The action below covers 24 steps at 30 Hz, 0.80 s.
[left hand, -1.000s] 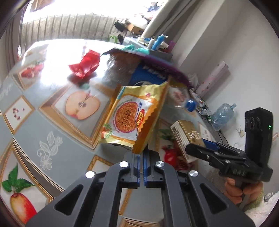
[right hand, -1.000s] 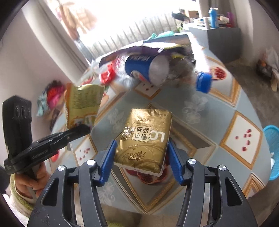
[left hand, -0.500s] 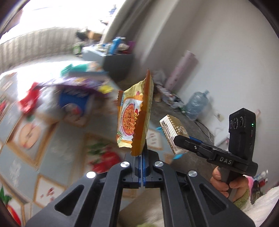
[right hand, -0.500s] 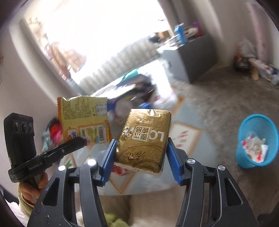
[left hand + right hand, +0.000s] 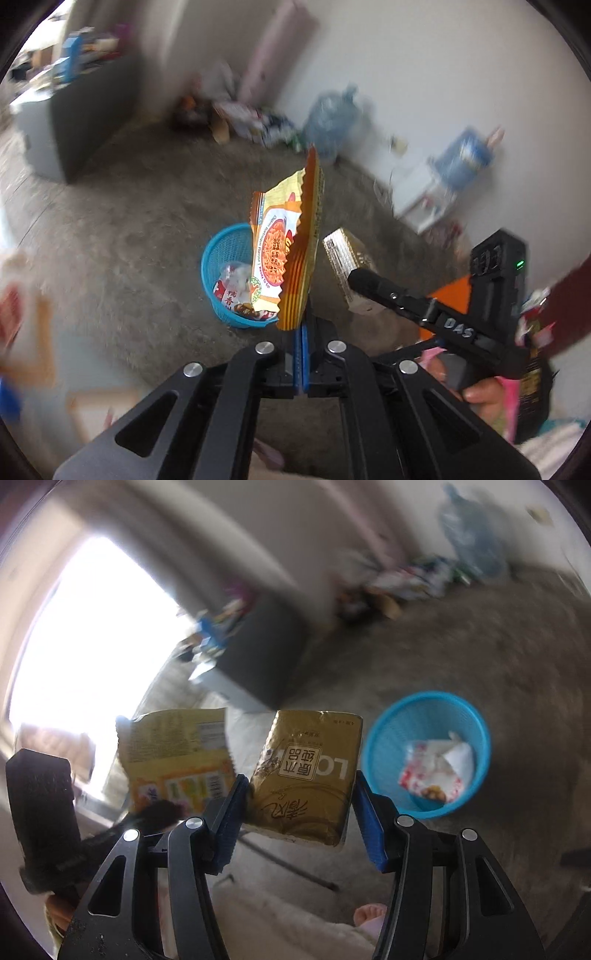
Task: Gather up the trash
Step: 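Carry wrapper and packet over the blue wastebasket and open both tools, then move both open tools back toward the table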
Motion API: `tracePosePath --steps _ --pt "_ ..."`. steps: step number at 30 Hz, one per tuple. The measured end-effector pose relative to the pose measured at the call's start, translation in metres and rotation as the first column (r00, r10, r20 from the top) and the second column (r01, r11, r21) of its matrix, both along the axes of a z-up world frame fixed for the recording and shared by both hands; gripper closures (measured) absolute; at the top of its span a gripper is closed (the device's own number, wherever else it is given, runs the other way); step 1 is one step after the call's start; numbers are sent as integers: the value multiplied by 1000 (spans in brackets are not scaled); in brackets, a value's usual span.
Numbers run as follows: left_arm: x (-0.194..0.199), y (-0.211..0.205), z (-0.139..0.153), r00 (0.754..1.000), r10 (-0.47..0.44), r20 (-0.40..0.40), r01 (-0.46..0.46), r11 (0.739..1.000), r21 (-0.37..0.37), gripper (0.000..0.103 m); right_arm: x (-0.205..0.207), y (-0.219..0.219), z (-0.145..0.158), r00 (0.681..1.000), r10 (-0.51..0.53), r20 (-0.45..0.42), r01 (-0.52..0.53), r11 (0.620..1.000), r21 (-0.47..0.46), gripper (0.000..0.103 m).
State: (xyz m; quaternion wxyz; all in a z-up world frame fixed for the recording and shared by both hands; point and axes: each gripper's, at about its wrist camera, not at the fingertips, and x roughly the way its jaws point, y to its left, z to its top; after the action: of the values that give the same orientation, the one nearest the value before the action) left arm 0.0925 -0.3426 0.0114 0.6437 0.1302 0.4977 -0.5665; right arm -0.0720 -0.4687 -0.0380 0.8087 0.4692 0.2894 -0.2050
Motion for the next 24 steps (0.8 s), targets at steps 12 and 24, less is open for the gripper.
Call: tracePosePath --steps 12,24 --pt "31 -119 -143 1000 -11 -7 12 952 305 59 33 -106 -146 973 -142 -181 187 947 261 38" --pt "34 -79 -78 997 44 68 -56 982 181 49 12 -68 -116 974 -193 -118 213 958 191 38"
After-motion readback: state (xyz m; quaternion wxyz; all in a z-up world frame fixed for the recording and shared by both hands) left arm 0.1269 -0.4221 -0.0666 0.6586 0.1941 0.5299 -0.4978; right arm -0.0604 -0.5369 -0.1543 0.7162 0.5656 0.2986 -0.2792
